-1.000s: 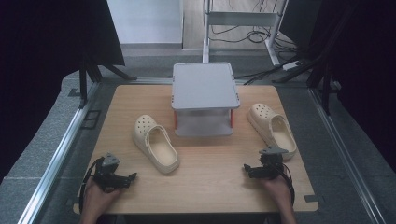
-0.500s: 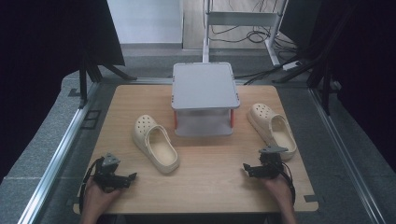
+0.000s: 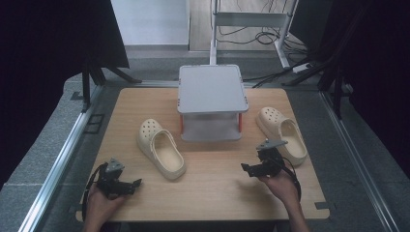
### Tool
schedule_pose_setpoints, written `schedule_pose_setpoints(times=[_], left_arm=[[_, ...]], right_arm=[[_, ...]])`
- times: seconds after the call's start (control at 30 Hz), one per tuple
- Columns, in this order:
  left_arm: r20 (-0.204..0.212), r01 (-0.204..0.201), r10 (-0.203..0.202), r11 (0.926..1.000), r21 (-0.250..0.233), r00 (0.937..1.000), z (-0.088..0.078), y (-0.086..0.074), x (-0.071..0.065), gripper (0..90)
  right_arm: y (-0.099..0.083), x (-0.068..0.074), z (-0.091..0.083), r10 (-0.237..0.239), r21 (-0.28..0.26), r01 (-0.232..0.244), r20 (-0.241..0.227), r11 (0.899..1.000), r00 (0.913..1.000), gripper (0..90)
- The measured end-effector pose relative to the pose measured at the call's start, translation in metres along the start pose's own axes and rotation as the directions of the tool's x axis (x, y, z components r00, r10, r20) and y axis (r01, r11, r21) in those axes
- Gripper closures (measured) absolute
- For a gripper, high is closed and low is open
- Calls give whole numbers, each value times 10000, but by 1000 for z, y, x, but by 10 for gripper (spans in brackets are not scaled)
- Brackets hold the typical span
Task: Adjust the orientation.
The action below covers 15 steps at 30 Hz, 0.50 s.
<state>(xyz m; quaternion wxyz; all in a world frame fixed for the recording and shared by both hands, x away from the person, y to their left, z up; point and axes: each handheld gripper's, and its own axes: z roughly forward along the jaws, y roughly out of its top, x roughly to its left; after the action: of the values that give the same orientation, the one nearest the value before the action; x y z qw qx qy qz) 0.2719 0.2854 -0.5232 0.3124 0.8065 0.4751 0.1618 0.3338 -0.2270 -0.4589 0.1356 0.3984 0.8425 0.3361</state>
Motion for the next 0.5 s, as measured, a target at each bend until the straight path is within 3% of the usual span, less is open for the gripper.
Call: schedule_pose_setpoints(times=[0.13,0.17,0.5], left_arm=[[3,4,-4,10000,-2,10000,0,0,0,0],[1,8,-8,10000,-7,10000,0,0,0,0],[-6,8,-8,10000,-8,10000,0,0,0,0]], right_arm=[[23,10,3,-346,319,358,-384,9988,9987,122],[36,17,5,-573,398,599,-634,9974,9963,121],[91,50,29,-1555,870,1663,-1192,9822,9806,135]])
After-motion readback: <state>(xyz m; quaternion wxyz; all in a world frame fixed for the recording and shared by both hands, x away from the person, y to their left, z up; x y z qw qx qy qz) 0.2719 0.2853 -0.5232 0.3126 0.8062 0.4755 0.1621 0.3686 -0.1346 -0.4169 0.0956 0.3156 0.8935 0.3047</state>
